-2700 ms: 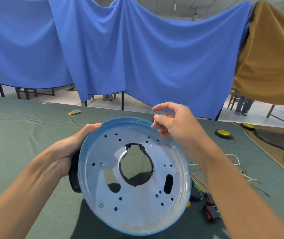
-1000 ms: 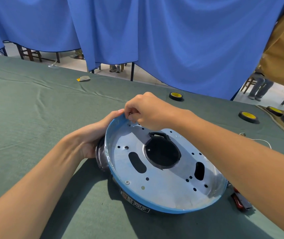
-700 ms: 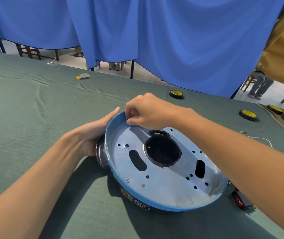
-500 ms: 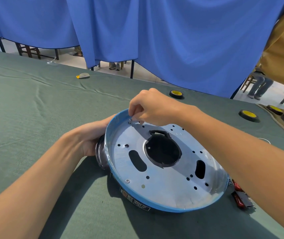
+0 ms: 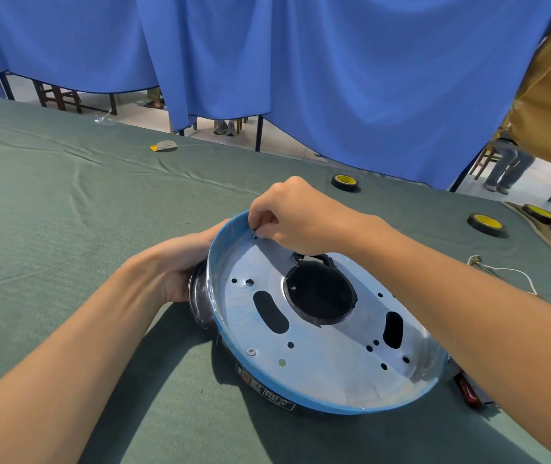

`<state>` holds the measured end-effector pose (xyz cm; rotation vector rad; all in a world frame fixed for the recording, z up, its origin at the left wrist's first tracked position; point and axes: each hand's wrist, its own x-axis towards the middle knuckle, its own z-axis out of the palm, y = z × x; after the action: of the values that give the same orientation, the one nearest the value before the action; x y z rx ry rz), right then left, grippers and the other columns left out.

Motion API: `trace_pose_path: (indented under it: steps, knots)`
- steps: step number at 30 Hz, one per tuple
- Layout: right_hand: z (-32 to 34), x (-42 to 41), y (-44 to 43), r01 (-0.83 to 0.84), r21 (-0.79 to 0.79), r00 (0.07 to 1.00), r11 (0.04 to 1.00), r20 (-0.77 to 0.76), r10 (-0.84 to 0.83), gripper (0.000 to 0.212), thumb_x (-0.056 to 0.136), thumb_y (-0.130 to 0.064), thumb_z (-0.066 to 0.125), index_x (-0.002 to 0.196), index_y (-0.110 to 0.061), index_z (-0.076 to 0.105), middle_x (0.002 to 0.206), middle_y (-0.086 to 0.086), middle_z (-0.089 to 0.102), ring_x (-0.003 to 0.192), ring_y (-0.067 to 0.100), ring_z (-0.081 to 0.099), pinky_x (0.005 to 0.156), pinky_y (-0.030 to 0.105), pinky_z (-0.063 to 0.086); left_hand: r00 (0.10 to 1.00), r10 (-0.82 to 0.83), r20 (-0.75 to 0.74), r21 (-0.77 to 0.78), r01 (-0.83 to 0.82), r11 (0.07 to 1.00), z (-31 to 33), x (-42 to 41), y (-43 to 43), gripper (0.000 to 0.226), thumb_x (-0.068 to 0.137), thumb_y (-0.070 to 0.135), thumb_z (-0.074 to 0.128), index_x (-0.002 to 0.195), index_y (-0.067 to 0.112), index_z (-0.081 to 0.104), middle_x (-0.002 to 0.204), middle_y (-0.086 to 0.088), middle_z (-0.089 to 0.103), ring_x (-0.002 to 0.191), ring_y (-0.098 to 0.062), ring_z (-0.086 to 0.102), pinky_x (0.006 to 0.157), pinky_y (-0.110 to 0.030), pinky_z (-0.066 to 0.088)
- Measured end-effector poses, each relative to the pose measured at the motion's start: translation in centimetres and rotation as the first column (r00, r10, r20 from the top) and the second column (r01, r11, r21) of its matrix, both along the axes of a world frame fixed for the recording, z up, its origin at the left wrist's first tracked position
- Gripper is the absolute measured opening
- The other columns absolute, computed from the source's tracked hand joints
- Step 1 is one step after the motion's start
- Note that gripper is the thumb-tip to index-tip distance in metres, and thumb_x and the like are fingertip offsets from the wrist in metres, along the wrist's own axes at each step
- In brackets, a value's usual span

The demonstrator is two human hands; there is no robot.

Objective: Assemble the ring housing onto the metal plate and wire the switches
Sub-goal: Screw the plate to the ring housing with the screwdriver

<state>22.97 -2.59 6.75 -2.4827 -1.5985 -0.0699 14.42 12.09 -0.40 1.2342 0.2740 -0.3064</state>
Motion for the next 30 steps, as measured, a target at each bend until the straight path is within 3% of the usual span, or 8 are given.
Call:
trace_pose_path:
  steps: [5,10,15,19,22,25,30]
  knots:
    - [-0.3,0.1,0.4,0.041,-0.046,0.999,0.998,0.028,-0.040,0.012,0.090,-0.015,0.061,0.090,-0.015,0.073,0.089,0.007,0.065,0.085,0.029,0.060,0.074,0.040,0.053,0.999,-0.040,-0.003,0.000,0.040,0.999,0.1,-0.1,0.0,0.029,0.074,0.035,0.065,0.058,0.013,0.073,0.061,-0.006,0.066,0.049,-0.017,0.062,0.047,-0.023,0.051]
    - [-0.6,-0.1,0.7,0.076,-0.063,0.996,0.995,0.040,-0.074,0.024,0.093,-0.030,0.061,0.077,-0.012,0.064,0.079,0.008,0.059,0.076,0.030,0.057,0.066,0.036,0.049,1.000,-0.011,-0.004,-0.009,0.011,1.000,-0.1,-0.1,0.1,0.029,0.076,0.037,0.065,0.072,0.009,0.071,0.068,-0.008,0.068,0.053,-0.019,0.064,0.049,-0.026,0.053]
    - [0.3,-0.1,0.5,0.058,-0.023,0.997,0.998,0.051,-0.057,0.015,0.093,-0.020,0.060,0.090,-0.012,0.072,0.088,0.008,0.067,0.082,0.026,0.061,0.074,0.041,0.054,1.000,-0.006,-0.025,-0.001,0.006,1.000,0.1,-0.1,0.0,0.027,0.069,0.038,0.070,0.070,0.011,0.070,0.069,-0.008,0.067,0.054,-0.020,0.063,0.051,-0.026,0.053]
    - [0.4,-0.1,0.6,0.053,-0.060,0.998,0.997,0.048,-0.050,0.011,0.089,-0.013,0.061,0.086,-0.013,0.071,0.086,0.007,0.065,0.082,0.028,0.061,0.072,0.042,0.055,1.000,0.004,-0.004,0.012,-0.004,1.000,0.0,-0.1,0.0,0.021,0.074,0.032,0.068,0.072,0.011,0.066,0.065,-0.007,0.065,0.051,-0.018,0.061,0.048,-0.025,0.051]
    - [-0.4,-0.3,0.7,0.056,-0.112,0.998,0.992,0.032,-0.053,0.012,0.089,-0.013,0.060,0.086,-0.014,0.071,0.086,0.007,0.062,0.084,0.030,0.060,0.073,0.043,0.055,1.000,-0.007,-0.011,0.017,0.007,1.000,0.0,-0.1,0.0,0.024,0.074,0.029,0.067,0.062,0.009,0.072,0.063,-0.008,0.066,0.048,-0.019,0.063,0.046,-0.025,0.051]
    - [0.1,-0.1,0.5,0.052,-0.083,0.999,0.995,0.014,-0.051,0.011,0.089,-0.015,0.063,0.086,-0.014,0.074,0.085,0.006,0.066,0.081,0.027,0.061,0.072,0.043,0.055,0.999,-0.031,-0.022,0.029,0.032,0.999,-0.1,-0.1,0.0,0.033,0.081,0.025,0.061,0.053,0.010,0.071,0.056,-0.006,0.065,0.043,-0.017,0.061,0.043,-0.021,0.049]
    - [0.3,-0.1,0.6,0.045,-0.021,0.999,0.999,0.027,-0.044,0.011,0.088,-0.013,0.064,0.084,-0.012,0.074,0.081,0.006,0.067,0.078,0.026,0.063,0.069,0.040,0.056,1.000,-0.018,-0.010,0.018,0.019,1.000,0.1,-0.1,-0.2,0.023,0.071,0.026,0.066,0.056,0.009,0.072,0.059,-0.008,0.066,0.046,-0.018,0.062,0.045,-0.023,0.050]
